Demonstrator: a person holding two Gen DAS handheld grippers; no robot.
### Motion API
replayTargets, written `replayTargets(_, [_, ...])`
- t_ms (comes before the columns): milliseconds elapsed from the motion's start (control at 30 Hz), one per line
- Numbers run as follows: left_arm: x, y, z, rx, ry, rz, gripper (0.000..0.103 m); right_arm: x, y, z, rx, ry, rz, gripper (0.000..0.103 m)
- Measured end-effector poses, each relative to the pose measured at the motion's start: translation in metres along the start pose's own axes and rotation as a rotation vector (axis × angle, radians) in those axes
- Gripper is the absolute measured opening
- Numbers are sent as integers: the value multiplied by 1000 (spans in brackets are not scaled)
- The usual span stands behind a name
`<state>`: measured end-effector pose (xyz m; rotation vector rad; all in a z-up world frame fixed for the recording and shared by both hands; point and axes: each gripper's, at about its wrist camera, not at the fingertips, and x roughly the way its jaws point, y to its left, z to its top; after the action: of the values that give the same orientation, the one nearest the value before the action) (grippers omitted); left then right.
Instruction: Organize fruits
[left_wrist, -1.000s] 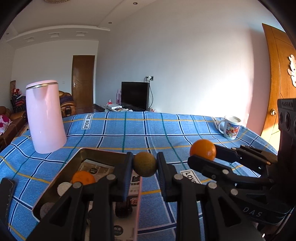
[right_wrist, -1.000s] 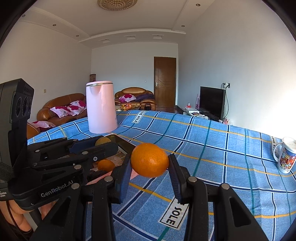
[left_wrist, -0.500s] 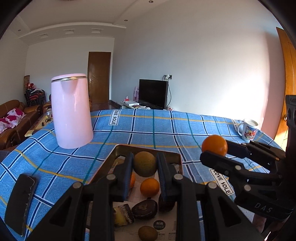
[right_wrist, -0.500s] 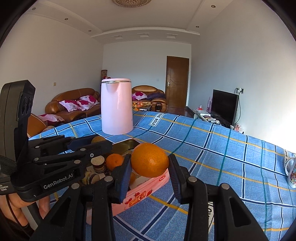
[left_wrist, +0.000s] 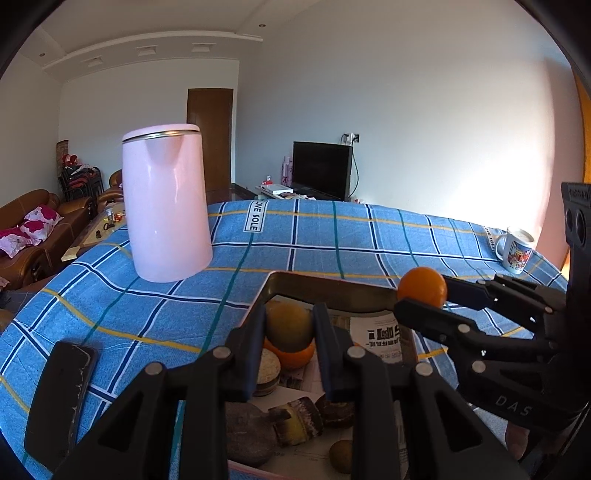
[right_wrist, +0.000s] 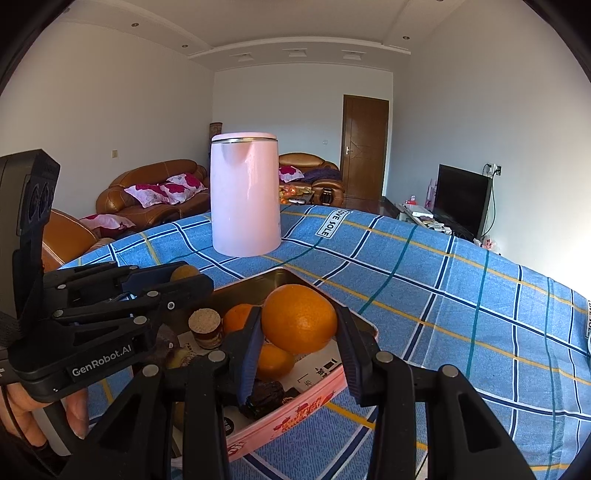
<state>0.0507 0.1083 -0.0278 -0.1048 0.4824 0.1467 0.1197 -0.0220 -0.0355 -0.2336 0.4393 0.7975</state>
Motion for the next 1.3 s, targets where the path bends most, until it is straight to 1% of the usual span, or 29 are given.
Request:
replayTargets(200, [7,6,-3,9,43,1,27,23,1,-1,29,73,7,41])
replayTargets(400, [14,-1,-7,39,86,-14,27,33,2,-8,38,135,-1,41])
replayTargets(533, [21,-4,-11,52,119,-18,27,39,0,-12,47,188,15,41])
replayTargets(733, [24,-7,-17,55,134,-19,28,38,4,-13,35,197,35,42])
replayTargets(833, [21,-8,-18,60,130,-19,34,36,5,-15,35,193,43,42])
replayTargets(900, [17,-8,-18,63,120,-10,35,35,5,-15,38,194,51,42])
replayTargets(933, [14,-7,-17,60,116,-2,40,35,5,-15,40,193,57,44])
replayTargets(967, [12,-5,-17,56,111,13,47,33,5,-15,44,192,62,47])
replayTargets(1000, [9,-3,-16,50,102,22,51,32,4,-15,48,189,59,48])
replayTargets(1067, [2,2,-16,36,82,15,66,27,3,-14,58,178,52,54])
replayTargets(1100, [-3,3,-16,29,70,13,71,23,2,-14,66,168,51,55])
replayTargets(1133, [-8,4,-15,23,53,15,79,19,0,-14,75,158,46,57])
replayTargets(1167, [-13,5,-15,22,34,14,85,15,-1,-14,82,148,42,59])
replayTargets(1300, [-29,1,-14,32,-18,11,93,-2,0,-15,94,116,28,62])
